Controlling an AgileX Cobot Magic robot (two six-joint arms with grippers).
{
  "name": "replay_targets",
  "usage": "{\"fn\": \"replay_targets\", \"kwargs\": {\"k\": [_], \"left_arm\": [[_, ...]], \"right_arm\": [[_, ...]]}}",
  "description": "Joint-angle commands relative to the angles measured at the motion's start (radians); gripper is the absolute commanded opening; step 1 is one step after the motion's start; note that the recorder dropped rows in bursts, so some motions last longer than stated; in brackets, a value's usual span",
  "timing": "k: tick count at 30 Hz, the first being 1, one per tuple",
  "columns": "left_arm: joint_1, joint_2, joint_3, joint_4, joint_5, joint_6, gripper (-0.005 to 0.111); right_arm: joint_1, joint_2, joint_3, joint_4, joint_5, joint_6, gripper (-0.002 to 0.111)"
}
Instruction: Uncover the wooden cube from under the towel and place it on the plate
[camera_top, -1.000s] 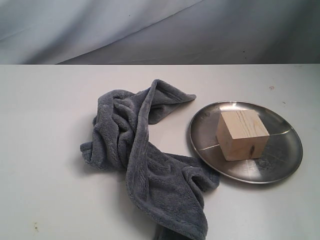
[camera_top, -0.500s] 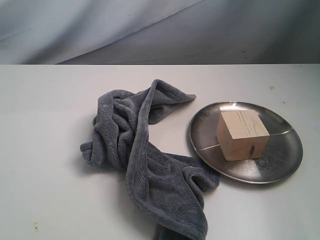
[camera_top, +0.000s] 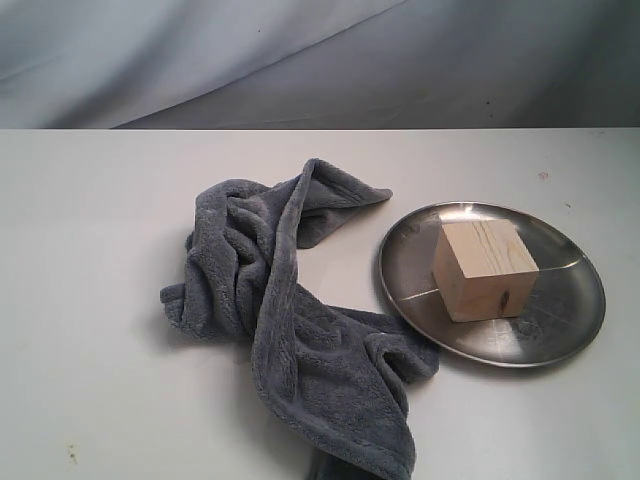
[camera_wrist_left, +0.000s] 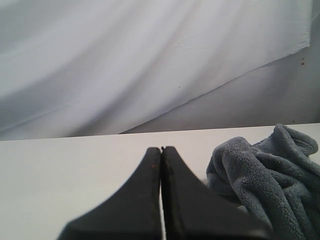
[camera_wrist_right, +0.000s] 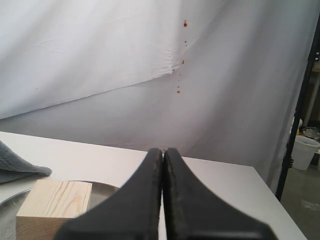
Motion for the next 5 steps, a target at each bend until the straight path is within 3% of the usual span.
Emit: {"fn": "replay_targets", "kwargs": {"k": [1,5], "left_arm": [[0.002,-0.004,0.004,-0.002,-0.011,-0.002,0.000],[0.002,-0.004,0.004,-0.002,-0.011,-0.002,0.000]], "right_arm": [[0.000,-0.005,0.003,0.006,0.000,0.002,0.000],[0.000,-0.005,0.003,0.006,0.000,0.002,0.000]]}}
